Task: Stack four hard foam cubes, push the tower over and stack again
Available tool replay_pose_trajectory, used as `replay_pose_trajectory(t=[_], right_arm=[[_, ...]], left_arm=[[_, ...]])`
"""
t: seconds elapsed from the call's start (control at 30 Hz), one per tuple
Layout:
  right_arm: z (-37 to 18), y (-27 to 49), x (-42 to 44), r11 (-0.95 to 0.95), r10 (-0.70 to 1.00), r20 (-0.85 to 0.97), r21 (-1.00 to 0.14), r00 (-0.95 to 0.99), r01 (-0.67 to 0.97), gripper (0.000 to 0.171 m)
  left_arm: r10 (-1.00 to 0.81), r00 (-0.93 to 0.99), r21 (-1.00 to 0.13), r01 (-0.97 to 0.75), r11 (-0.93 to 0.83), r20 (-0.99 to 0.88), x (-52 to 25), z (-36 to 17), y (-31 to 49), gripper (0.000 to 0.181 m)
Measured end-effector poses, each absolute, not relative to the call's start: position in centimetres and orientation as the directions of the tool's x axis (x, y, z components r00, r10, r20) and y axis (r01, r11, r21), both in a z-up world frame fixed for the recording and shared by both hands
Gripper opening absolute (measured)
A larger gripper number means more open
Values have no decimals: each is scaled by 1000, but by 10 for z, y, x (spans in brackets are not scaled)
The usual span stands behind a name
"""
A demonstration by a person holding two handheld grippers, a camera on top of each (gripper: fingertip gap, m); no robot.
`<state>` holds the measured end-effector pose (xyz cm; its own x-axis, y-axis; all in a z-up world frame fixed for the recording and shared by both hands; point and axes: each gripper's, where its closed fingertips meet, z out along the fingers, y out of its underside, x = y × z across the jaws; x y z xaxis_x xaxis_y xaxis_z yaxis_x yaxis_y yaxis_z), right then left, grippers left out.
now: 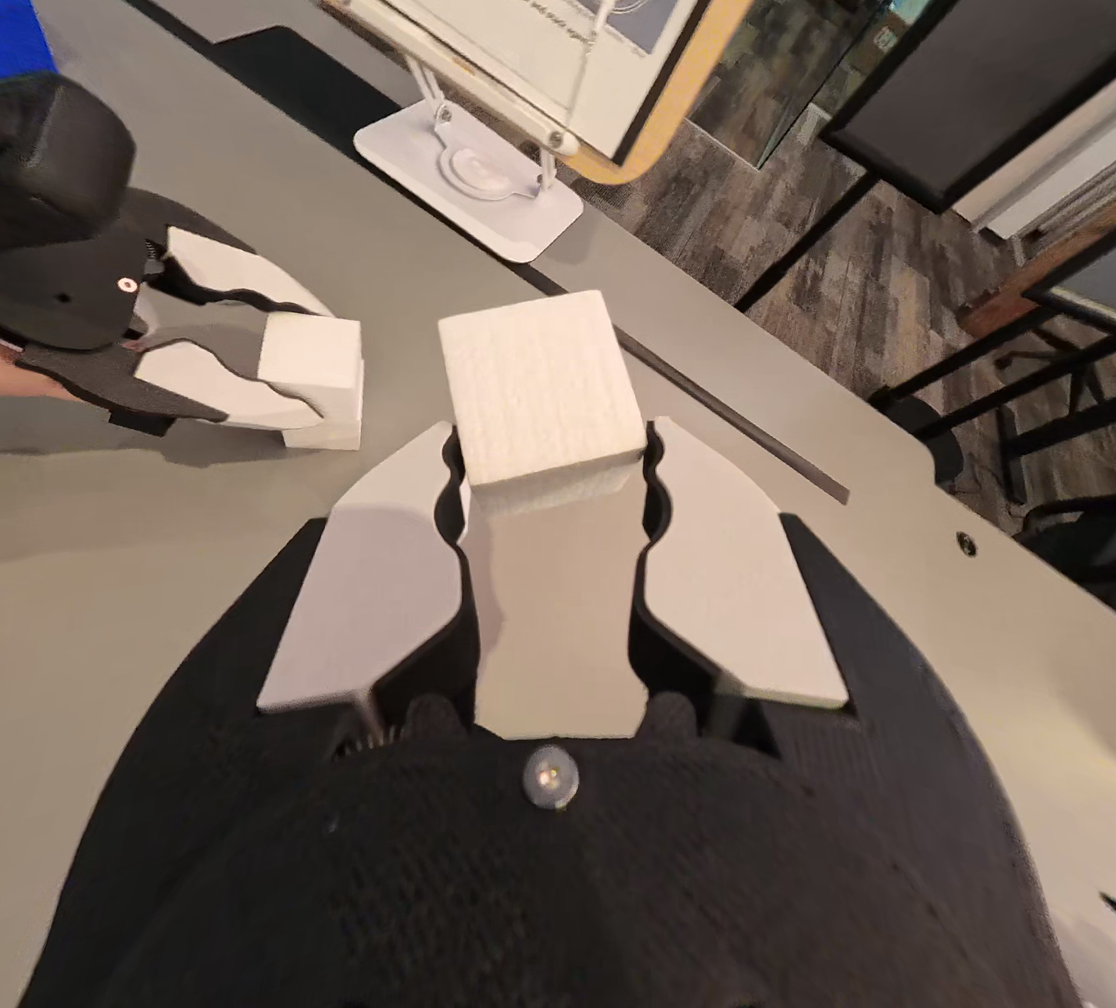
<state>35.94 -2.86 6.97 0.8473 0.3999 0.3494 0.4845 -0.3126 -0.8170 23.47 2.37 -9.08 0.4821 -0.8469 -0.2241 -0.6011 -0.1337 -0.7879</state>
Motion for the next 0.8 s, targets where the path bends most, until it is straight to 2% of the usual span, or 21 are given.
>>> replay_pose_trajectory(t=[0.33, 0.47, 0.57, 0.8], right_arm=[[78, -24, 301, -245, 481, 400, -793, 780, 558, 58], [74, -26, 296, -246, 499, 384, -797, 777, 552, 58], [71, -26, 293, -254, 515, 347, -812, 784, 526, 58], [69, -9, 283, -306, 505, 174, -880, 846, 363, 58]], left_arm=[[-834, 502, -807, -578, -126, -229, 233, -88, 29, 62], [-815, 499, -792, -604, -83, -295, 231, -91, 32, 64], [-799, 508, -780, -621, -81, -321, 232, -94, 35, 89], [-880, 448, -826, -549, -131, -158, 229, -69, 17, 109]])
